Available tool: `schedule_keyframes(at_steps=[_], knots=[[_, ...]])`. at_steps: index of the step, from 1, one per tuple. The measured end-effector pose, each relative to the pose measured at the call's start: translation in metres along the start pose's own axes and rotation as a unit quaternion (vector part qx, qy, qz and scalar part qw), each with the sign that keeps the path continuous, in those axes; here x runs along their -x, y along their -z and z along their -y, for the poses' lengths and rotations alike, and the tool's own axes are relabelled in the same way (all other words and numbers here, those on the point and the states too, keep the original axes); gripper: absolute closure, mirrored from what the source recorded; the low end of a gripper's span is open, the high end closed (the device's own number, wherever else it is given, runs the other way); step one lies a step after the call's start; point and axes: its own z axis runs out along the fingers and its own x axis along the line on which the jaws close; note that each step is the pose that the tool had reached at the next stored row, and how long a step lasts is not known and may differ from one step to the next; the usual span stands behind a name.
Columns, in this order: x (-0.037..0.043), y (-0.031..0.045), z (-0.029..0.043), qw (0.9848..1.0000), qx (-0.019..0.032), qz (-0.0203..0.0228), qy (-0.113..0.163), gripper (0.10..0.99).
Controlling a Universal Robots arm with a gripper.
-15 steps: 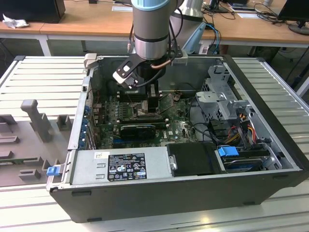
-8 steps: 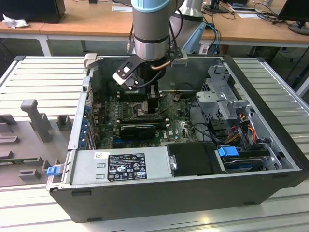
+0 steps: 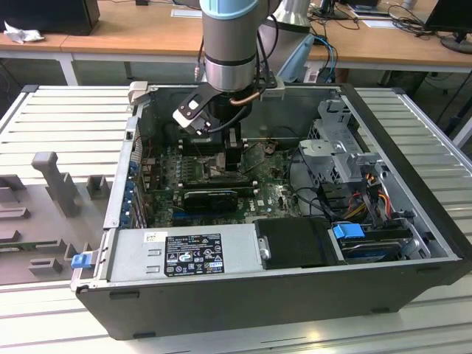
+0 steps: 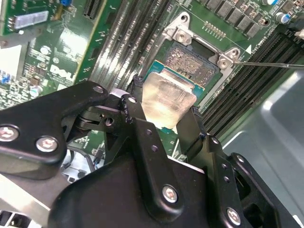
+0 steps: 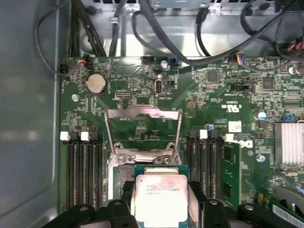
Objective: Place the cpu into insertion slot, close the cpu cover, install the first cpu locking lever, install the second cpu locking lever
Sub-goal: 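Place the cpu into insertion slot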
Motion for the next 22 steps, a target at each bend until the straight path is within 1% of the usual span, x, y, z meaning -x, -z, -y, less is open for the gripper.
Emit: schedule_keyframes(at_steps=[2, 5, 7, 9, 11, 12, 13, 14, 17, 20, 22], knots=[[-0.0014, -0.0012, 0.0007, 1.0, 0.0, -0.0001, 0.001, 0.557], [-0.0042, -0.009, 0.01, 1.0, -0.0001, -0.0003, 0.005, 0.557], [-0.0066, -0.0127, 0.0137, 1.0, -0.0002, -0.0004, 0.008, 0.557], [-0.0104, -0.0169, 0.0143, 1.0, -0.0002, -0.0005, 0.009, 0.557], [-0.0121, -0.0217, 0.0144, 1.0, -0.0002, -0.0005, 0.009, 0.557], [-0.0121, -0.0246, 0.0126, 1.0, -0.0003, -0.0005, 0.009, 0.557], [-0.0121, -0.0259, 0.01, 1.0, -0.0004, -0.0005, 0.009, 0.557], [-0.012, -0.0264, 0.009, 1.0, -0.0009, -0.0002, 0.009, 0.557], [-0.0122, -0.0268, 0.0134, 1.0, -0.0009, 0.0003, 0.009, 0.557], [-0.0122, -0.028, 0.0125, 1.0, -0.0009, 0.0037, 0.008, 0.557], [-0.0121, -0.0284, 0.0121, 1.0, -0.0011, 0.0049, 0.008, 0.557]])
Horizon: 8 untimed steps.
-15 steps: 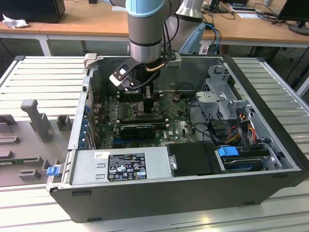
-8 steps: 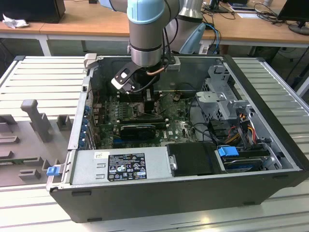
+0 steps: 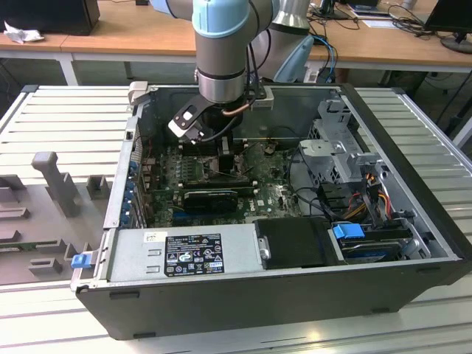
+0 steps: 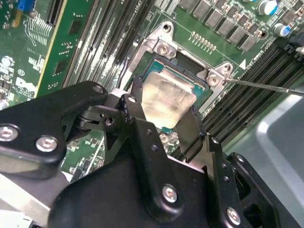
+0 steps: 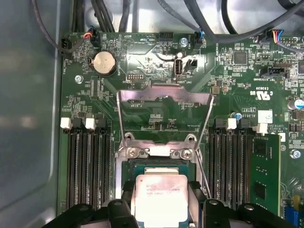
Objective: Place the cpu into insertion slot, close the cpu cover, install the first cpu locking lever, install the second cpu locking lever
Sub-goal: 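Place the cpu into insertion slot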
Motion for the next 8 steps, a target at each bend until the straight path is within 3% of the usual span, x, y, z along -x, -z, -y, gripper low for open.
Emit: schedule_keyframes(at_steps=[8], knots=[[-0.0003, -0.0031, 0.0002, 1.0, -0.0004, 0.0004, 0.0, 0.557]])
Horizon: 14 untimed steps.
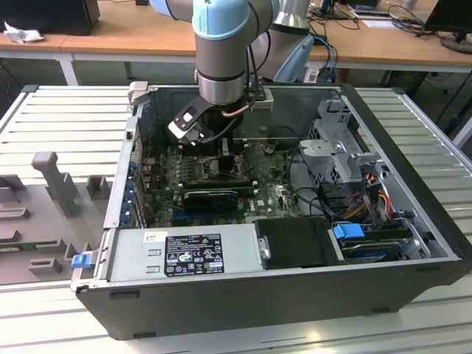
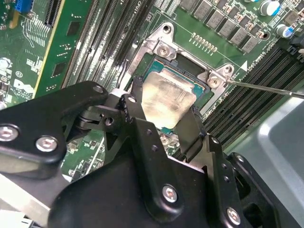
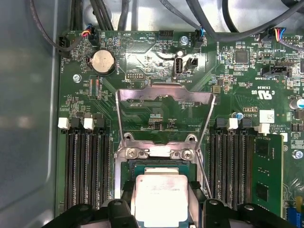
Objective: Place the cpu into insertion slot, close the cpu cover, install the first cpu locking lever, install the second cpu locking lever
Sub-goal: 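Place the cpu into insertion slot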
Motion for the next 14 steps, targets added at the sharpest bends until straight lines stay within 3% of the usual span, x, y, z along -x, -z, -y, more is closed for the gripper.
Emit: schedule_keyframes(at_steps=[3, 5, 14], knots=[[0.0, -0.0002, 0.0, 1.0, 0.0001, -0.0002, 0.0, 0.545], [0.0, 0.0003, 0.0, 1.0, 0.0001, -0.0001, 0.0, 0.42], [-0.0048, -0.0015, 0.0, 1.0, 0.0001, -0.0021, 0.0, 0.42]])
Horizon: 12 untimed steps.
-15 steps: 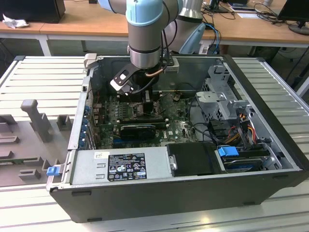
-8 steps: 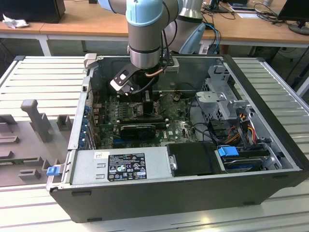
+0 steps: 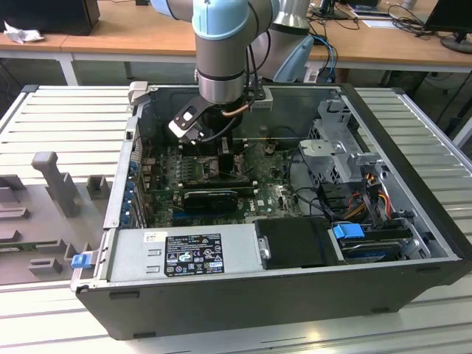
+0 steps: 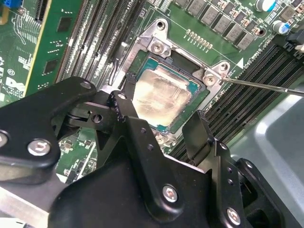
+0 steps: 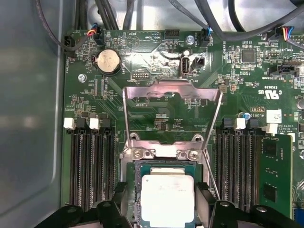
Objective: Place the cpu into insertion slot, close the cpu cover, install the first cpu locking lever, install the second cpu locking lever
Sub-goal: 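Place the cpu into insertion slot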
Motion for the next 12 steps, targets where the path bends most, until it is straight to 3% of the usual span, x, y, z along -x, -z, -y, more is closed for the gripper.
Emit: schedule_keyframes(at_steps=[6, 12], knots=[[-0.0009, 0.0, 0.0, 1.0, 0.0, -0.0016, 0.0, 0.42], [-0.001, 0.0091, -0.0005, 1.0, 0.0, 0.0006, 0.0, 0.42]])
